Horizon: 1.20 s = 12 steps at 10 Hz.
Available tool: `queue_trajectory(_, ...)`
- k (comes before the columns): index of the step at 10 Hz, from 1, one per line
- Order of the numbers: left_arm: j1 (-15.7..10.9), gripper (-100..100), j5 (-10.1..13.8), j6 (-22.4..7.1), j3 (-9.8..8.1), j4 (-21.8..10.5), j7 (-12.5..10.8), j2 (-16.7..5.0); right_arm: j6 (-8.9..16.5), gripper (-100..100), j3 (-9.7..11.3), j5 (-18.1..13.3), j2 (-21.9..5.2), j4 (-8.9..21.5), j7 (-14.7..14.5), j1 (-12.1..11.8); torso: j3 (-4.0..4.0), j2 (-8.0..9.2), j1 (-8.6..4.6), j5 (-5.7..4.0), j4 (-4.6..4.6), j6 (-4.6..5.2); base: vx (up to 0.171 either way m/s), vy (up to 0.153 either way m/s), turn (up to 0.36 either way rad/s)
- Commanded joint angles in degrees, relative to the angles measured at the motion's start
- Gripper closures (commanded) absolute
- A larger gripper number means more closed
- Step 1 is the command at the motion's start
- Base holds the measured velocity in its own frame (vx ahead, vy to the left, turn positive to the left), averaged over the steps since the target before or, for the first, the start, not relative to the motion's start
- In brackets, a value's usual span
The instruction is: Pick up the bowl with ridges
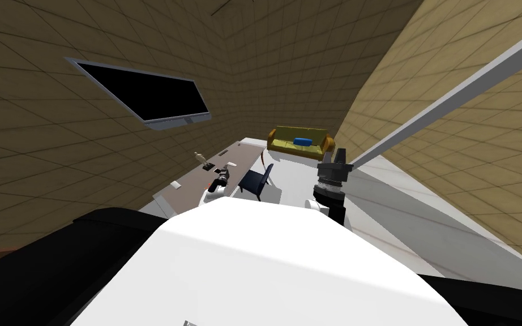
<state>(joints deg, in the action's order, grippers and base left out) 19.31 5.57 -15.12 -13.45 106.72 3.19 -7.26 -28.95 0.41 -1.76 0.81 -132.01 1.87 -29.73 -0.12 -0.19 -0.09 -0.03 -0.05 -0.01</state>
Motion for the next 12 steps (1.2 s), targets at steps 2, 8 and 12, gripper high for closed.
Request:
queue_trajectory(2, -1.9, -100, 0.9, -4.2, -0.96, -3.4, -0.8, -0.5, 0.0, 0, 0.0, 0.0, 0.0, 0.0, 0.0, 0.0, 0.01, 0.02, 0.04, 0.0, 0.0, 0.01, 0.03, -0.026, 0.056)
queue_trajectory(8, -4.6, -100, 2.2, -12.3, -2.08, -8.9, -2.1, -0.8, 0.0, 0, 0.0, 0.0, 0.0, 0.0, 0.0, 0.0, 0.11, 0.19, 0.09, 0.01, 0.04, 0.0, 0.005, -0.015, 0.043)
queue_trajectory(12, -6.3, -100, 3.1, -17.5, -2.61, -12.4, -3.0, -1.0, 0.0, 0, 0.0, 0.0, 0.0, 0.0, 0.0, 0.0, 0.09, 0.17, 0.1, 0.01, 0.03, -0.01, 0.005, -0.011, 0.05)
